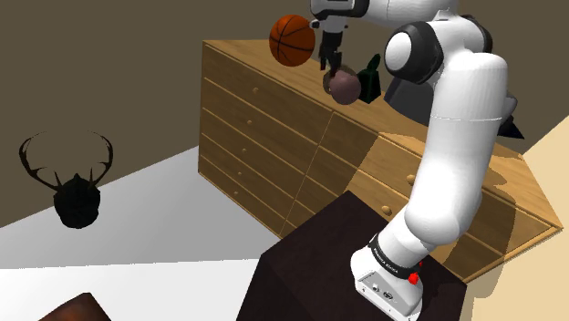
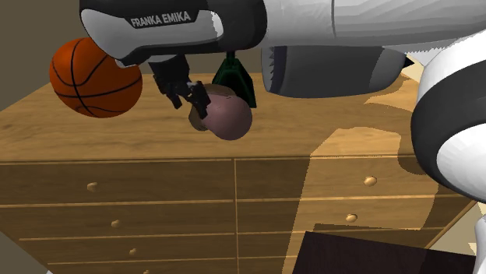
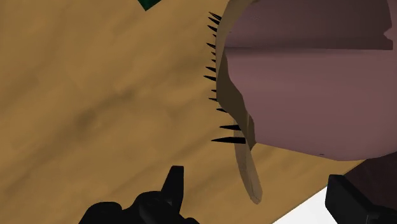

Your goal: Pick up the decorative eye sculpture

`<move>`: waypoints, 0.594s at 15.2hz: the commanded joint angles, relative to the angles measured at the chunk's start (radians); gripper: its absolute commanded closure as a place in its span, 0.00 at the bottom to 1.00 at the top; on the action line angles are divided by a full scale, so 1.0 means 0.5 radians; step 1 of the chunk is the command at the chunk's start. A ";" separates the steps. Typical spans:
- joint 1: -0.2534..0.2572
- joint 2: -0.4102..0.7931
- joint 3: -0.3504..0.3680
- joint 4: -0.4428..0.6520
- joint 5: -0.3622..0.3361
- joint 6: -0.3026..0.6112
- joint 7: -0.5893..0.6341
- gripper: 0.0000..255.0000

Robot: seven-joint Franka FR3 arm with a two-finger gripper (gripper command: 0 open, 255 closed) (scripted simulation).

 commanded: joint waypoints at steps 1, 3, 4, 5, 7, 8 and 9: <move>0.005 -0.002 0.001 -0.044 -0.002 0.041 0.008 0.00; 0.005 0.001 0.002 -0.040 -0.001 0.040 0.009 1.00; 0.005 0.000 0.002 -0.041 -0.001 0.041 0.009 1.00; 0.005 0.001 0.002 -0.041 -0.001 0.041 0.009 1.00; 0.005 0.001 0.002 -0.040 -0.001 0.040 0.009 1.00; 0.005 0.000 0.002 -0.041 -0.001 0.040 0.009 1.00; 0.005 0.000 0.002 -0.041 -0.001 0.040 0.009 1.00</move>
